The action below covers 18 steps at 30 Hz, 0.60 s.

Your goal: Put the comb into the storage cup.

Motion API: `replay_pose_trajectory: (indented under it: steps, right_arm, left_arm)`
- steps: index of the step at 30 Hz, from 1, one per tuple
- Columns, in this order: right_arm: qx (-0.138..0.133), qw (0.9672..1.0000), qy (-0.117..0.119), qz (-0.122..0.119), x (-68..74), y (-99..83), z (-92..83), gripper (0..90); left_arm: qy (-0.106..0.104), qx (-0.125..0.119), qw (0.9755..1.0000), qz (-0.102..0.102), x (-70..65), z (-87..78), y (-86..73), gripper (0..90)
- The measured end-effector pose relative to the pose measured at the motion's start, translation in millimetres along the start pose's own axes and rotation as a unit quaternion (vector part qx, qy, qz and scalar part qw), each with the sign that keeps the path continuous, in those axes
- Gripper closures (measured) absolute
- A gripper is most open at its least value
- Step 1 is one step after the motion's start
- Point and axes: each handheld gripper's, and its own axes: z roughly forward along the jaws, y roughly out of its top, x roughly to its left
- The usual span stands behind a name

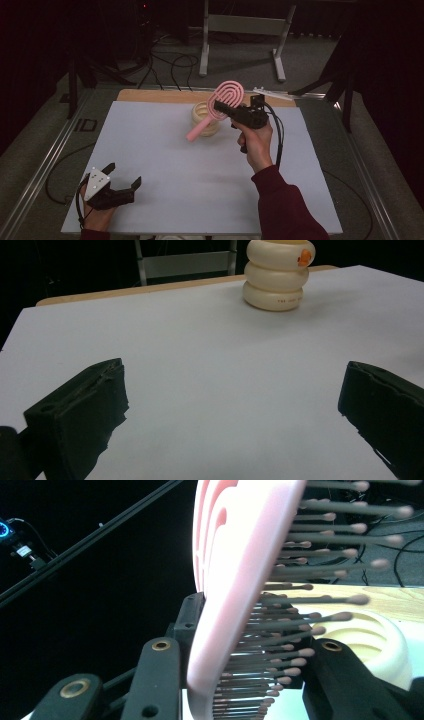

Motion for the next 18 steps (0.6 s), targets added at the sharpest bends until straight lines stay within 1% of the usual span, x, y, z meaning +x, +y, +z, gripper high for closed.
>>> replay_pose_trajectory:
  steps: [4, 10, 17, 18]
  right_arm:
    - [-0.002, 1.0000, -0.005, -0.001, -0.7, 2.1, -1.4, 63.7]
    - [-0.005, 0.9998, -0.015, -0.008, -0.5, 8.3, -1.1, 63.6]
    - [-0.007, 0.9998, -0.018, -0.009, -1.2, 11.2, -0.7, 63.7]
    - [-0.008, 0.9996, -0.022, -0.012, -2.1, 11.9, -0.2, 63.7]
  left_arm:
    - [0.000, 0.001, 1.0000, 0.001, -0.3, 0.3, 0.0, 0.1]
    - [-0.001, 0.000, 1.0000, 0.001, -0.3, 0.2, 0.0, 0.1]
    - [-0.001, 0.001, 1.0000, 0.000, -0.2, 0.2, -0.1, 0.1]
    - [-0.001, 0.001, 1.0000, 0.001, -0.3, 0.2, 0.0, 0.1]
